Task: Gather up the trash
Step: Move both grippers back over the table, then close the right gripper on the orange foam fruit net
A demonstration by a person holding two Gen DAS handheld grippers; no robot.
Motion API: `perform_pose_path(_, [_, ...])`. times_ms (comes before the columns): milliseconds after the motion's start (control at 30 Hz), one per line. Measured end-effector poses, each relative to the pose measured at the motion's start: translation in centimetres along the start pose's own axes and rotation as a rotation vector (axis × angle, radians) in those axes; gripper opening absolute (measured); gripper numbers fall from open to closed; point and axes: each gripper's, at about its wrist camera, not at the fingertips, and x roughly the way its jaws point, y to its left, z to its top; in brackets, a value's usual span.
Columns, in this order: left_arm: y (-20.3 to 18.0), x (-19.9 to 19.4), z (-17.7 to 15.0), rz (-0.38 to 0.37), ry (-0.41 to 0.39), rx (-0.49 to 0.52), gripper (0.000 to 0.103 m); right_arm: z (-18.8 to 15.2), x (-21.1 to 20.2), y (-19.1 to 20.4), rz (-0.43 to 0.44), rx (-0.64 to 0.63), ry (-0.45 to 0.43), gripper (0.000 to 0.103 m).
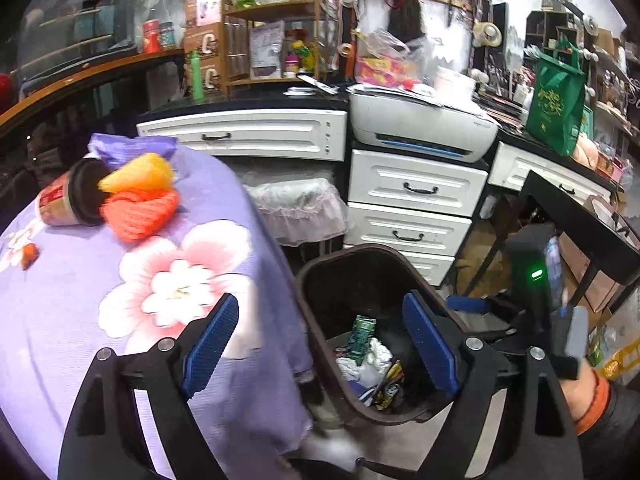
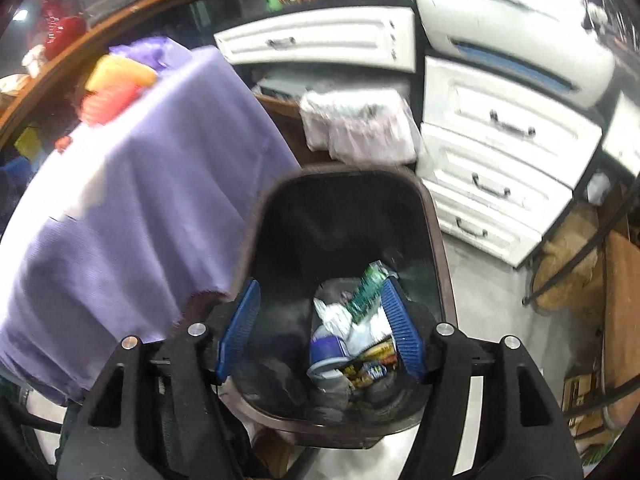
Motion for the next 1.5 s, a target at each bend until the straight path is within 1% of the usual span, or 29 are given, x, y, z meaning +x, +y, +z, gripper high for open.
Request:
perform_pose_path(33, [0.5,-0.3,0.0,0.01,-0.002,-0.003,0.084,0.4,-0.6,0.5,0.005,-0.007,-0.017,0.069])
perform_pose_path(67, [1.3,-0.8,0.1,0.025,-0.005,-0.01,0.084,1.0,-1.4,1.2,0.015,-0.01,-0.039,0.07])
perform_pose_path(167, [3.4,-1.9,0.1,0.059,-0.019,-0.03,0.086,2.4,-2.6,3.0,0.055,-0.027,-0.074,0.071])
perform_pose_path(233, [4.7,-2.6,0.0,0.079,-0.023,-0.041,0.087,3.6,-3.3,4.8,0.094,-0.047,-0.093,0.073])
perform_pose_path(333, [7.2,-3.4,-0.3,0.132,-0.015,-0.059,0.087,5.3,-3.7,7.5,0.154,-0.091,-0.11,0.073])
perform_pose_path(500, [11.3,-4.8,-1.2,0.196,-0.002,-0.099,0.087,7.6,-3.4,12.5,0.243,-0.17,-0.117,0.073])
perform_pose_path(600, [13.8,-5.6,-1.9,0.231,0.015,-0.103,0.087,8.7,-3.0,15.4,0.252,-0.207,-0.128,0.073])
perform_pose_path(700, [17.0,-6.2,-2.4,0.259,0.044,-0.128,0.087,9.7,-2.2,17.7,0.261,-0.211,-0.131,0.073])
perform_pose_path(833, [21.4,-7.0,-2.7,0.336,0.058,-0.154,0.087,11.3,-0.4,21.0,0.253,-0.246,-0.125,0.073])
perform_pose_path(967, [24.7,-7.5,-2.8,0.37,0.063,-0.178,0.088,13.2,2.0,23.9,0.26,-0.262,-0.081,0.073])
perform_pose_path(1033, [25.8,-7.5,-2.9,0.381,0.068,-0.185,0.088,14.0,2.7,24.8,0.249,-0.274,-0.085,0.073])
perform_pose_path(1133, [27.3,-7.4,-2.9,0.372,0.07,-0.195,0.088,15.0,4.0,26.3,0.227,-0.309,-0.071,0.073])
perform_pose_path(1233, [28.6,-6.9,-3.0,0.357,0.084,-0.212,0.088,15.6,5.8,27.7,0.159,-0.343,-0.045,0.073])
perform_pose_path(1300, [29.5,-6.5,-3.0,0.354,0.094,-0.223,0.088,15.9,6.5,28.2,0.119,-0.363,-0.043,0.072])
perform_pose_path(1367, [30.3,-6.0,-2.8,0.357,0.099,-0.224,0.088,16.1,7.1,28.5,0.083,-0.382,-0.041,0.067])
perform_pose_path(1400, [30.7,-5.7,-2.6,0.359,0.104,-0.219,0.088,16.1,7.5,28.6,0.061,-0.395,-0.036,0.061])
perform_pose_path(1433, [31.0,-5.5,-2.5,0.362,0.108,-0.216,0.088,16.1,7.7,28.6,0.047,-0.4,-0.033,0.053])
perform_pose_path(1467, [31.4,-5.2,-2.3,0.363,0.112,-0.214,0.088,16.1,8.0,28.6,0.026,-0.406,-0.031,0.049])
perform_pose_path(1500, [31.8,-4.9,-2.1,0.357,0.116,-0.214,0.088,16.1,8.1,28.5,0.016,-0.407,-0.034,0.043])
